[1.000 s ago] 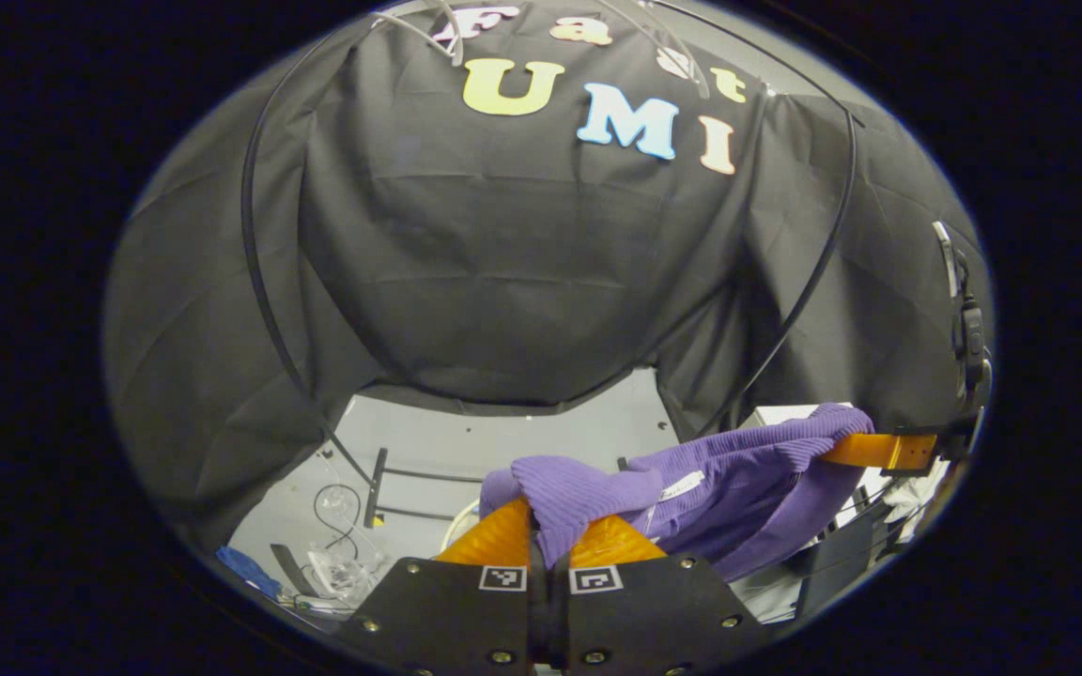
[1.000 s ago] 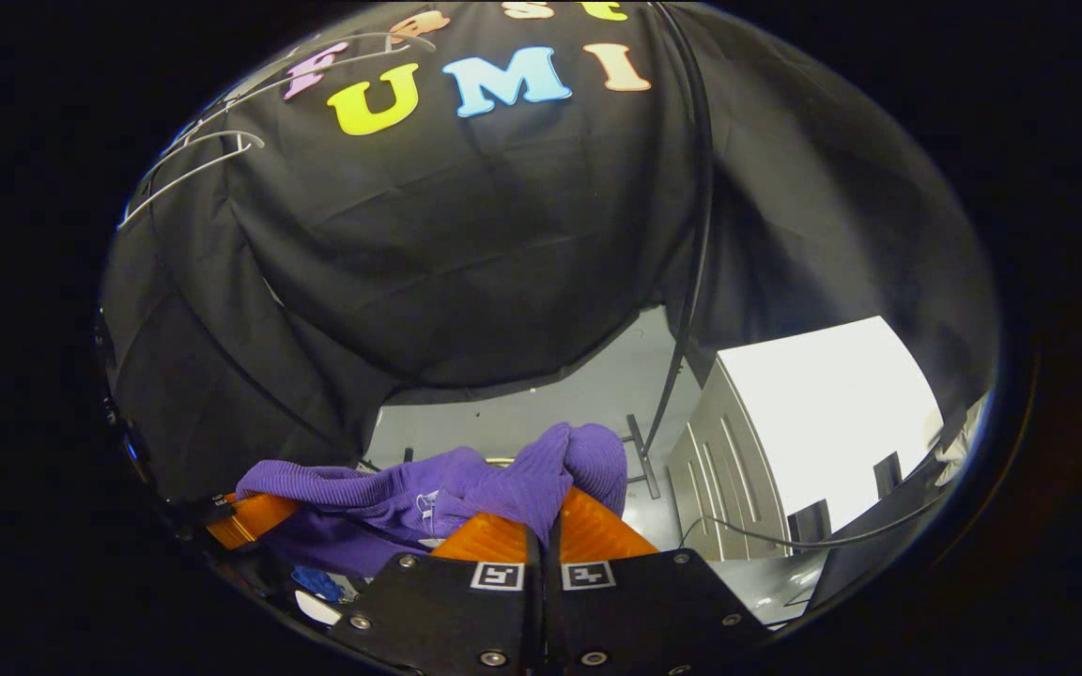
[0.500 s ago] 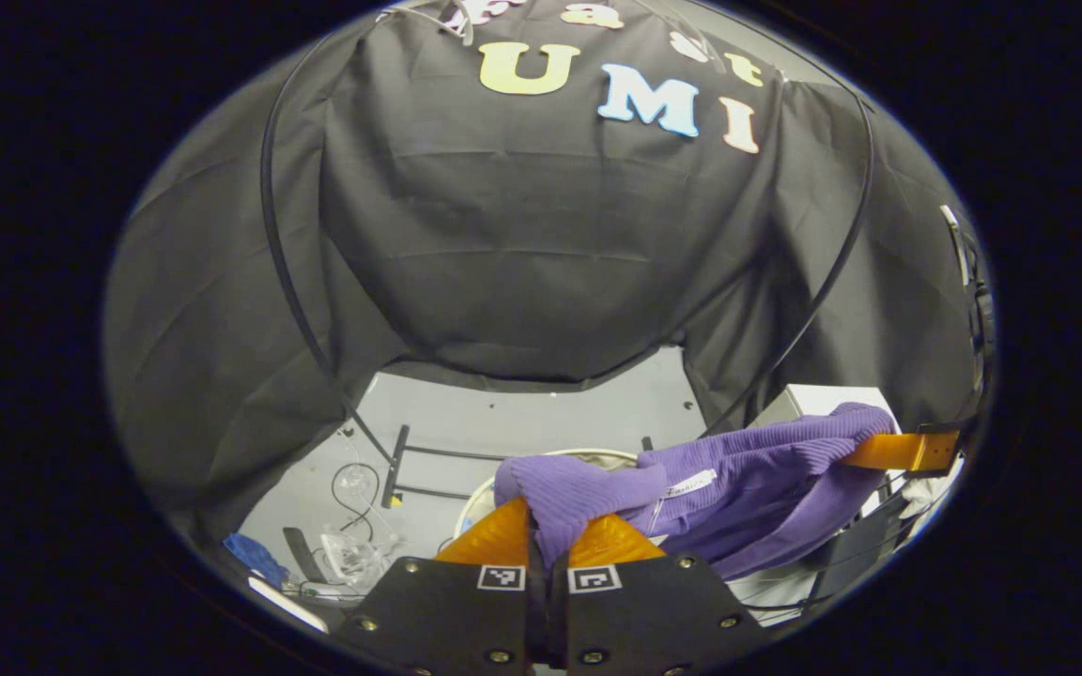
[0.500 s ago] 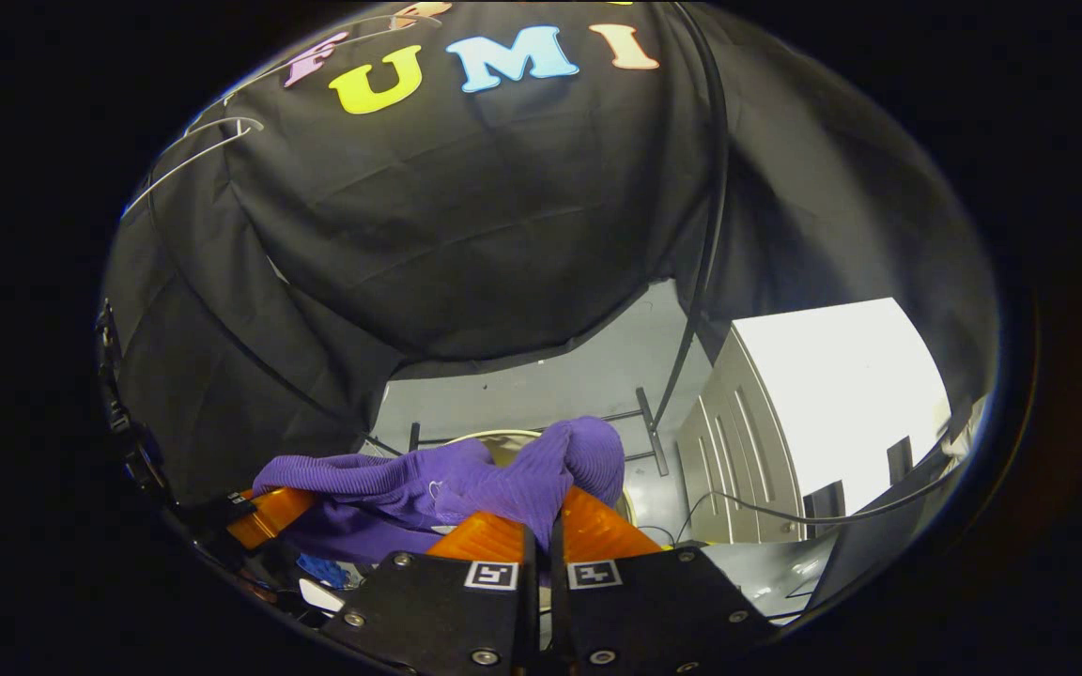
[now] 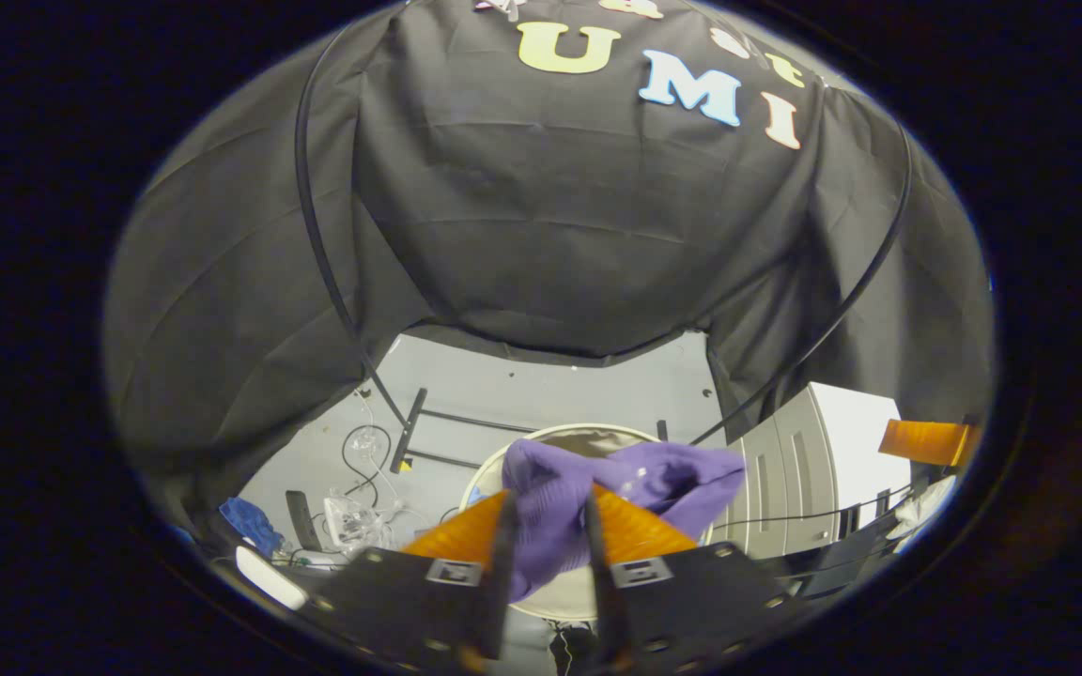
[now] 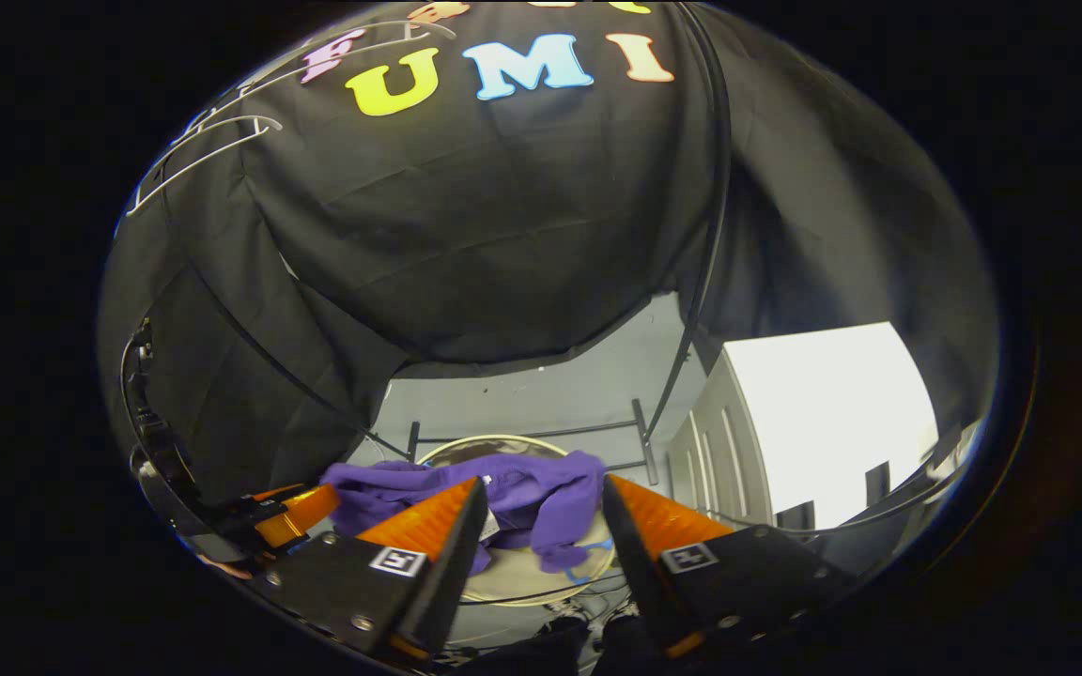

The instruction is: Grasp the clothes on the hanger with both hands and then place them into the laundry hamper below.

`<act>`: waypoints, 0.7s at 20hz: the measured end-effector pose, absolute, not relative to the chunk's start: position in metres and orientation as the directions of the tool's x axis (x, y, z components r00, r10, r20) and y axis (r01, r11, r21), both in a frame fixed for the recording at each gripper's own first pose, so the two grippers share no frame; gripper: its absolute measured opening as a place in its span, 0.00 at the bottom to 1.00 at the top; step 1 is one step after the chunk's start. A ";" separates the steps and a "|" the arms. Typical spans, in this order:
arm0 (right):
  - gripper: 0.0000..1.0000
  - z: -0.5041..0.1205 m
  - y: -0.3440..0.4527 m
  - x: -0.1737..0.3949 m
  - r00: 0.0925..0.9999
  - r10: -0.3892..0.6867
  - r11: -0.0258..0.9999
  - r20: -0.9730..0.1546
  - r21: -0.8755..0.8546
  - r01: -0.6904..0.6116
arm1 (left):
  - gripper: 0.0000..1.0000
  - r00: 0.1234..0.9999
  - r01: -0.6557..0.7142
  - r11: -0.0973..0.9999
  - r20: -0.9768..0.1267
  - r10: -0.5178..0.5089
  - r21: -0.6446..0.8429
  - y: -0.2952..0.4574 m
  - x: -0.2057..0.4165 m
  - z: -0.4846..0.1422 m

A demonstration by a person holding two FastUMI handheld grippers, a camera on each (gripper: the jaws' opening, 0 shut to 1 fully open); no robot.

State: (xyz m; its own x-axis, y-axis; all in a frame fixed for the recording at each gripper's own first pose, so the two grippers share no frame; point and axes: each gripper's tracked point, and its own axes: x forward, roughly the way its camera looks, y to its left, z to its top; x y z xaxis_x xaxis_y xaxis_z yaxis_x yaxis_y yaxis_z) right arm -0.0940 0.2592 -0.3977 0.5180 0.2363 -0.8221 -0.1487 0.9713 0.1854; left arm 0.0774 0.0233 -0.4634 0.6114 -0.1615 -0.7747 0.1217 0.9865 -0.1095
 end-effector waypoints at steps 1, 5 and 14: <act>0.84 -0.389 0.249 -0.087 0.539 0.223 0.974 -0.812 0.167 -0.151 | 0.60 0.629 0.126 0.988 -0.763 -0.150 -0.090 0.025 0.083 -0.455; 0.94 -0.349 0.203 -0.059 0.631 0.185 0.983 -0.753 0.130 -0.134 | 0.94 0.664 0.138 0.990 -0.739 -0.115 -0.030 0.022 0.093 -0.418; 0.94 -0.237 0.052 -0.012 0.841 0.176 0.984 -0.512 0.077 -0.159 | 0.96 0.848 0.014 0.999 -0.530 0.005 0.032 -0.040 0.082 -0.233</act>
